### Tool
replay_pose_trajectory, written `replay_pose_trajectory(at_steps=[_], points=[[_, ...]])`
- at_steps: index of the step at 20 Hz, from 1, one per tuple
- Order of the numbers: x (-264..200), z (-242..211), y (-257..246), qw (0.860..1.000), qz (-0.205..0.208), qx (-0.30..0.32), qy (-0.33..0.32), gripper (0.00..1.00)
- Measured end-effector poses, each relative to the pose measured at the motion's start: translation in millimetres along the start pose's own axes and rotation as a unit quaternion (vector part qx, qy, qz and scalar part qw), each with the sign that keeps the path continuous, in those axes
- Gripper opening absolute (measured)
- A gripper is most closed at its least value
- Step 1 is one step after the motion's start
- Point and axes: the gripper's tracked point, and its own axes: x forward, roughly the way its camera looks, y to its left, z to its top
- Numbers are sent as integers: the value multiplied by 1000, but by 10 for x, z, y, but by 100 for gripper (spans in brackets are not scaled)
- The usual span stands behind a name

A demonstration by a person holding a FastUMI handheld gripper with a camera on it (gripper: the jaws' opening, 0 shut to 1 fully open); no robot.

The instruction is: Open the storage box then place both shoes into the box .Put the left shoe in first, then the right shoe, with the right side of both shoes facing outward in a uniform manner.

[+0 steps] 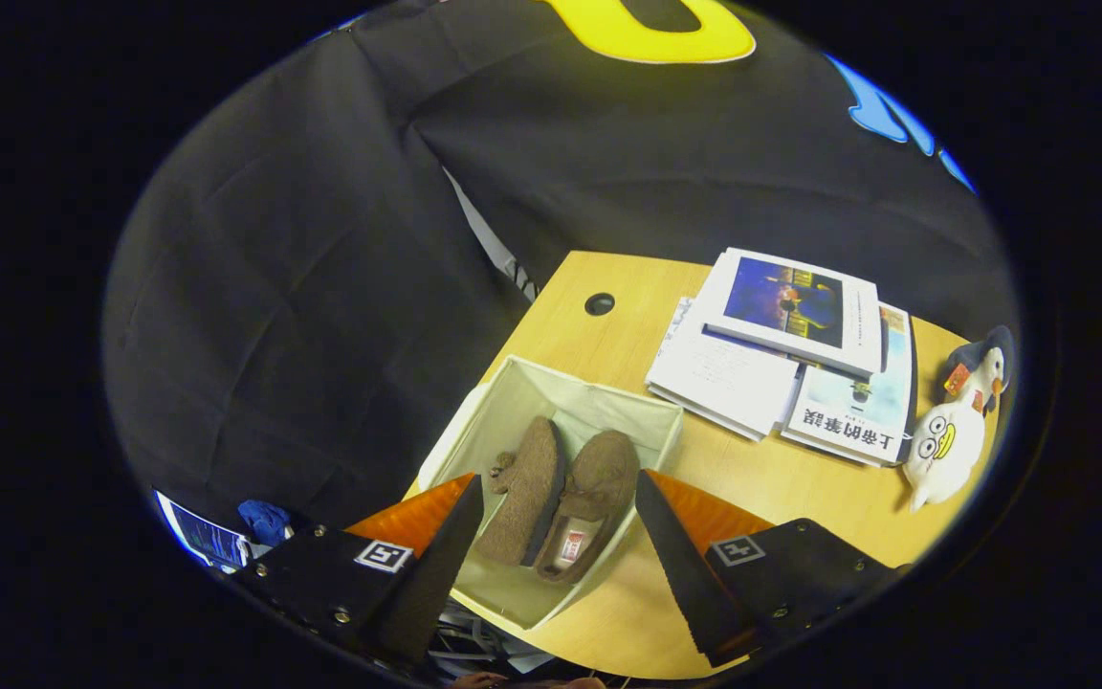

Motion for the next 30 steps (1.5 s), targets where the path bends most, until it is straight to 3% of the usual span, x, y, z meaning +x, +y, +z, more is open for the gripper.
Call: replay_pose_trajectory(at_steps=[7,11,14,20,21,23,26,30], points=[[-1099,154,-502,987,-68,-17,-148,98],[-1759,192,-861,964,-126,-4,-234,98],[-2337,270,-1130,928,-182,-7,-324,97],[-3695,126,-1055,832,-270,-25,-484,97],[-3813,54,-1031,823,-280,-27,-494,97],[-3807,-64,-1001,819,-287,-32,-495,97],[-3709,-152,-1037,834,-275,-19,-478,97],[-3717,-166,-1063,838,-266,-13,-477,97]])
